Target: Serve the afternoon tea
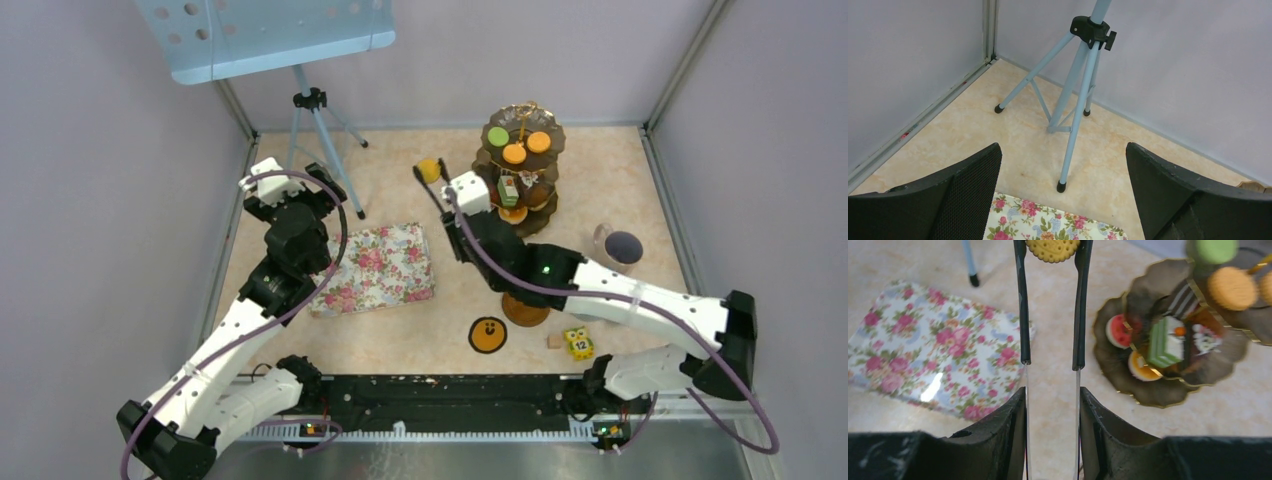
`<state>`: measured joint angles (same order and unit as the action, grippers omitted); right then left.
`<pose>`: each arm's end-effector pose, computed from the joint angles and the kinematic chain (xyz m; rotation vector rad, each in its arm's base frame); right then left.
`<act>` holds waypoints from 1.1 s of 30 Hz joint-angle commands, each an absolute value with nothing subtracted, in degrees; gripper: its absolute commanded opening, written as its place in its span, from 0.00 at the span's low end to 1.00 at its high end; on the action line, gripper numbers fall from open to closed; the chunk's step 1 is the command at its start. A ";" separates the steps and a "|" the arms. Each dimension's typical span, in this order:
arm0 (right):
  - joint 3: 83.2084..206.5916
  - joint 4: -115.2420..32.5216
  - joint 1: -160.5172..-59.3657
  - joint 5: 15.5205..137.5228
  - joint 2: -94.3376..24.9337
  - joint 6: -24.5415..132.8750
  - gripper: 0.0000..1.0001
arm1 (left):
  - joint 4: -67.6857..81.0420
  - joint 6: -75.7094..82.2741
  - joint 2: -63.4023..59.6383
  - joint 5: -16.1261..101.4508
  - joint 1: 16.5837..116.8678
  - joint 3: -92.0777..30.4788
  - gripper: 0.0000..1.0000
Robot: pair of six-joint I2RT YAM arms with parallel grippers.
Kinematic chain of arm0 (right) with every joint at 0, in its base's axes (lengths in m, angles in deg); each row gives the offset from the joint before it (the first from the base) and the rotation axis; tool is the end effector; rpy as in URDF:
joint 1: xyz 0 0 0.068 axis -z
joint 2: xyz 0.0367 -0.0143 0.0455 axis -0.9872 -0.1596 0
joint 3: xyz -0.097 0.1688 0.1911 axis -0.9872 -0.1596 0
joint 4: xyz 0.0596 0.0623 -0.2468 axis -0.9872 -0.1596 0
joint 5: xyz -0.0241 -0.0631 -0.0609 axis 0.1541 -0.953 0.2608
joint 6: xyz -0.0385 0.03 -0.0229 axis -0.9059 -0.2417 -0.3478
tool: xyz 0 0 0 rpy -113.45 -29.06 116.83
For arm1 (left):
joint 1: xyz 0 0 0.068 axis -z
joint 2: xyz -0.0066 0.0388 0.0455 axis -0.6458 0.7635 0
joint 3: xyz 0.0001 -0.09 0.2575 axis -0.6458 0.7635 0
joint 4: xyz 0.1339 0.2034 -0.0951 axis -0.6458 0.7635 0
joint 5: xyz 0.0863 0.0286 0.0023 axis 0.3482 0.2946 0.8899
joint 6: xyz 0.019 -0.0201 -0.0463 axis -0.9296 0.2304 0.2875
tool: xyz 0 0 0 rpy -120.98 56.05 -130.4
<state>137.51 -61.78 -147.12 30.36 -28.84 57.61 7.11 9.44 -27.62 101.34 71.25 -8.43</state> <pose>0.1381 0.2594 0.3507 -0.5433 1.8743 0.1872 0.1776 -0.0747 0.3784 -0.5116 1.4640 0.0038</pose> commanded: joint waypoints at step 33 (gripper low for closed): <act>144.90 -74.93 -107.12 42.86 -16.61 54.11 0.02 | 6.90 10.77 -26.92 99.10 71.44 -9.83 0.99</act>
<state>143.39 -79.75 -112.28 35.60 -14.74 54.44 7.53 10.07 -26.13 99.76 71.30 -8.43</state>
